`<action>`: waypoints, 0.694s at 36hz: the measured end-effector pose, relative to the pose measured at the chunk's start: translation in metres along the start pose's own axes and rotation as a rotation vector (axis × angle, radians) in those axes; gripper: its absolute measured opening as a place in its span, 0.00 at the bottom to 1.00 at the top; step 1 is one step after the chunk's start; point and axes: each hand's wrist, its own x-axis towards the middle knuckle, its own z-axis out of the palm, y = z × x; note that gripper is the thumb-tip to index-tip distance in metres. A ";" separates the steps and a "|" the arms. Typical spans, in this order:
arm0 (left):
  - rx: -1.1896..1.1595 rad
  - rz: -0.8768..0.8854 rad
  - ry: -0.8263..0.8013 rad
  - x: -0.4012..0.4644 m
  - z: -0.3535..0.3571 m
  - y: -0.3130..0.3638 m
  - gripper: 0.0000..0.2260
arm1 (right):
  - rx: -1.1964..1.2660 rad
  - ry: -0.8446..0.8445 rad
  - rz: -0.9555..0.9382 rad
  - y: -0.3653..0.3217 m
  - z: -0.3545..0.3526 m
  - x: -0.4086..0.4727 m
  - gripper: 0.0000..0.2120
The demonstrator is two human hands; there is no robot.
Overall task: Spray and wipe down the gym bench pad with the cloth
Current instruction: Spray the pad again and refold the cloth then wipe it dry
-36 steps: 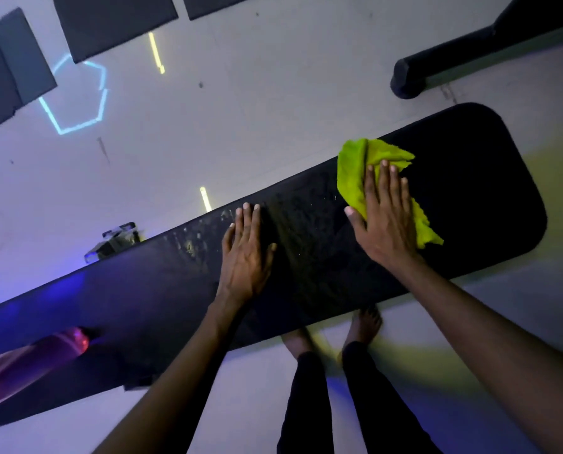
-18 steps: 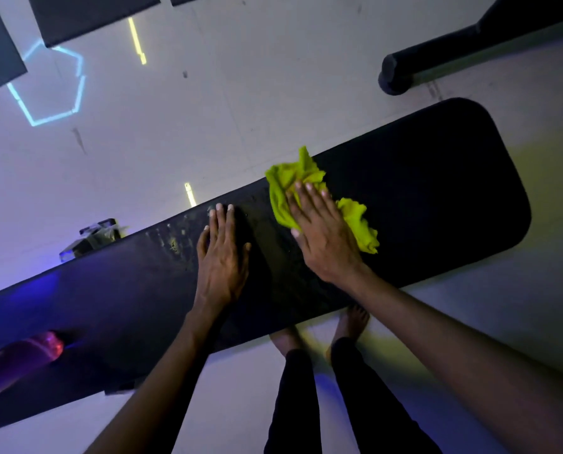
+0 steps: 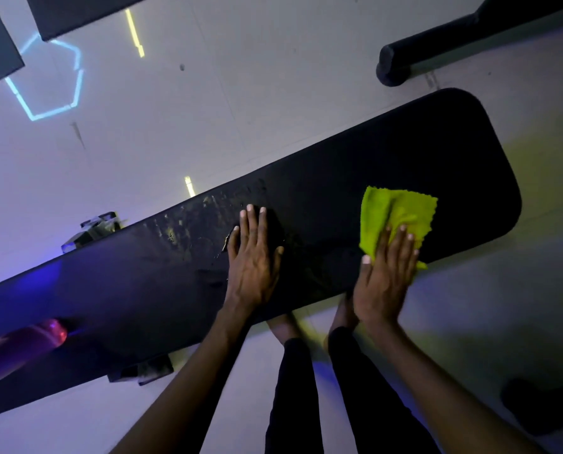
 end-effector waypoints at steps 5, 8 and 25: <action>-0.062 -0.090 0.059 -0.015 -0.011 -0.022 0.29 | 0.031 -0.072 -0.222 -0.063 0.028 -0.037 0.26; -0.057 -0.144 0.059 -0.027 -0.020 -0.044 0.28 | -0.063 -0.131 -0.358 -0.065 0.029 -0.031 0.28; 0.010 -0.148 0.101 -0.055 -0.029 -0.098 0.29 | -0.084 -0.033 -0.330 -0.149 0.033 0.045 0.32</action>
